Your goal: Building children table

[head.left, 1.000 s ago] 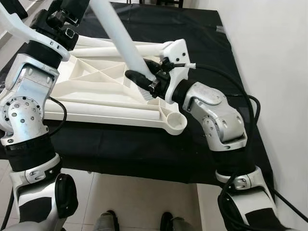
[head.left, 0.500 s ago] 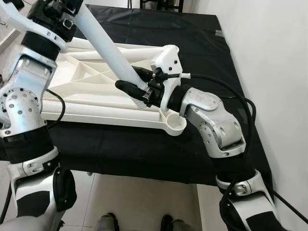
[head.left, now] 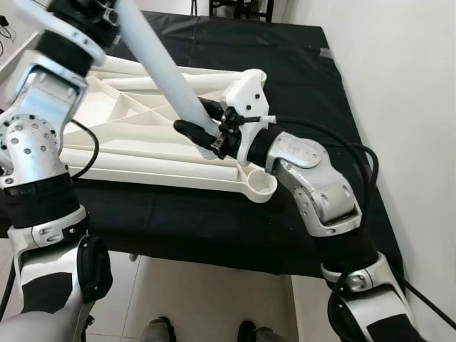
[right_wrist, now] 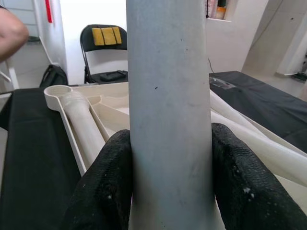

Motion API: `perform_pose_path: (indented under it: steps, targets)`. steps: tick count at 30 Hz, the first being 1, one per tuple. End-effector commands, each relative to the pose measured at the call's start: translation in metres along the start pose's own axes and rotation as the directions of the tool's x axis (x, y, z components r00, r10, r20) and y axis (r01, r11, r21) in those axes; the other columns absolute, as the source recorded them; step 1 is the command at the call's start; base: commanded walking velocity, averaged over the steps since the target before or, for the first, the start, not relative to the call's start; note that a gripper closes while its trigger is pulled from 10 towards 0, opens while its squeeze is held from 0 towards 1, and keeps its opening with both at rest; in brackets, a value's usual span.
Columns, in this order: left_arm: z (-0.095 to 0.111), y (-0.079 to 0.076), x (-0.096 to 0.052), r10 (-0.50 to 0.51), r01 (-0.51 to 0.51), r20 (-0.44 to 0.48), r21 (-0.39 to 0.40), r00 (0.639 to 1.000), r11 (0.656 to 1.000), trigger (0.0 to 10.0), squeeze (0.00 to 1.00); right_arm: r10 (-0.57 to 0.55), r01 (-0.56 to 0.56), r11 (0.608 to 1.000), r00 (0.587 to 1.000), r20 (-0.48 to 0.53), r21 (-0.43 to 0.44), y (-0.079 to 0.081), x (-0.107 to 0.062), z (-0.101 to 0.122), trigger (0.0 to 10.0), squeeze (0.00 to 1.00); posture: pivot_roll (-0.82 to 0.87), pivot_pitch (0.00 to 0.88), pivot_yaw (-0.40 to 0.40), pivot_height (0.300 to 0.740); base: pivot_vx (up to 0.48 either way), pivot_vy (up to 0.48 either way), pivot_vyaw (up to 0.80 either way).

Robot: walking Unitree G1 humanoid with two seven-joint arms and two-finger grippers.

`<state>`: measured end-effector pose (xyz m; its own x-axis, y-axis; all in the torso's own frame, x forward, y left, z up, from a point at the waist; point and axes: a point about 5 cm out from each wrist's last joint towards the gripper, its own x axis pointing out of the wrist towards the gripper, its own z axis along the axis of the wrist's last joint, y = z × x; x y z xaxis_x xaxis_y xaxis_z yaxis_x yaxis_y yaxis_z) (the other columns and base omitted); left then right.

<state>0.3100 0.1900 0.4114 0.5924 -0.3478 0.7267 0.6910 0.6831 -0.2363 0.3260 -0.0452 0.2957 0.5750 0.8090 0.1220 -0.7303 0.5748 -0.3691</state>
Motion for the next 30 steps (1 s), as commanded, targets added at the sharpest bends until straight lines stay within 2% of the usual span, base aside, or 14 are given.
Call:
perform_pose_path:
  steps: [1,4,5,7,11,12,13,14,16,18,19,22,23,30]
  targets:
    - [0.005,-0.007,0.003,-0.055,0.055,-0.011,0.025,0.998,0.998,0.0,0.0,0.005,-0.005,1.0,1.0,-0.02,0.002,0.003,0.001,-0.006,10.0,0.0,0.11,0.153,-0.047,0.74,0.0,0.0,0.0]
    - [0.002,-0.011,0.006,-0.107,0.108,-0.048,0.026,0.993,0.994,0.0,0.0,0.008,-0.007,0.999,1.0,-0.022,0.043,0.003,0.001,-0.009,10.0,0.0,0.11,0.15,-0.05,0.74,0.0,0.0,0.0]
    - [0.0,-0.02,0.011,-0.211,0.214,-0.091,0.031,0.973,0.976,0.0,0.0,0.054,-0.055,0.992,0.998,0.012,0.114,0.005,0.0,-0.01,10.0,1.0,0.11,0.147,-0.054,0.74,0.0,0.0,0.0]
    - [-0.002,-0.025,0.012,-0.278,0.282,-0.12,0.016,0.953,0.959,0.0,0.0,0.089,-0.091,0.987,0.996,0.022,0.133,0.008,0.0,-0.009,10.0,1.0,0.11,0.145,-0.057,0.74,0.0,0.0,0.0]
    - [-0.015,-0.05,0.014,-0.557,0.56,-0.258,-0.07,0.789,0.826,0.0,0.0,0.172,-0.177,0.97,0.984,0.042,0.169,0.018,0.004,-0.006,10.0,1.0,0.11,0.135,-0.058,0.74,0.0,0.0,0.0]
    - [-0.015,-0.05,0.014,-0.557,0.56,-0.258,-0.07,0.789,0.826,0.0,0.0,0.172,-0.177,0.97,0.984,0.042,0.169,0.018,0.004,-0.006,10.0,1.0,0.11,0.135,-0.058,0.74,0.0,0.0,0.0]
    - [-0.02,-0.06,0.014,-0.647,0.648,-0.292,-0.108,0.705,0.754,0.0,0.0,0.202,-0.204,0.963,0.979,0.031,0.177,0.023,0.009,-0.006,10.0,0.29,0.1,0.133,-0.056,0.74,0.0,0.0,0.0]
    - [-0.024,-0.066,0.015,-0.688,0.688,-0.314,-0.13,0.654,0.714,0.0,0.0,0.217,-0.216,0.959,0.976,0.02,0.183,0.026,0.012,-0.006,10.0,0.0,0.1,0.133,-0.057,0.74,0.0,0.0,0.0]
    - [-0.024,-0.066,0.015,-0.688,0.688,-0.314,-0.13,0.654,0.714,0.0,0.0,0.217,-0.216,0.959,0.976,0.02,0.183,0.026,0.012,-0.006,10.0,0.0,0.1,0.133,-0.057,0.74,0.0,0.0,0.0]
    - [-0.026,-0.07,0.015,-0.718,0.718,-0.332,-0.148,0.612,0.681,0.0,0.0,0.228,-0.226,0.955,0.974,0.013,0.193,0.028,0.014,-0.006,10.0,0.0,0.1,0.133,-0.057,0.74,0.0,0.0,0.0]
    - [-0.033,-0.077,0.018,-0.758,0.762,-0.361,-0.168,0.543,0.625,0.0,0.0,0.233,-0.23,0.947,0.972,0.011,0.223,0.032,0.02,-0.005,10.0,0.0,0.09,0.134,-0.053,0.74,0.0,0.0,0.0]
    - [-0.039,-0.083,0.022,-0.787,0.793,-0.37,-0.181,0.494,0.582,0.0,0.0,0.232,-0.227,0.938,0.973,0.011,0.261,0.034,0.024,-0.004,10.0,0.0,0.08,0.136,-0.052,0.74,0.0,0.0,0.0]
    - [-0.041,-0.086,0.024,-0.798,0.804,-0.365,-0.182,0.479,0.566,0.0,0.0,0.236,-0.23,0.932,0.972,0.014,0.279,0.035,0.025,-0.004,0.0,0.0,0.08,0.138,-0.051,0.74,0.0,0.0,0.0]
    - [-0.04,-0.089,0.026,-0.847,0.839,-0.332,-0.219,0.416,0.498,0.0,0.0,0.263,-0.263,0.905,0.964,0.047,0.335,0.039,0.022,-0.005,0.0,0.0,0.08,0.143,-0.048,0.74,0.0,0.0,0.0]
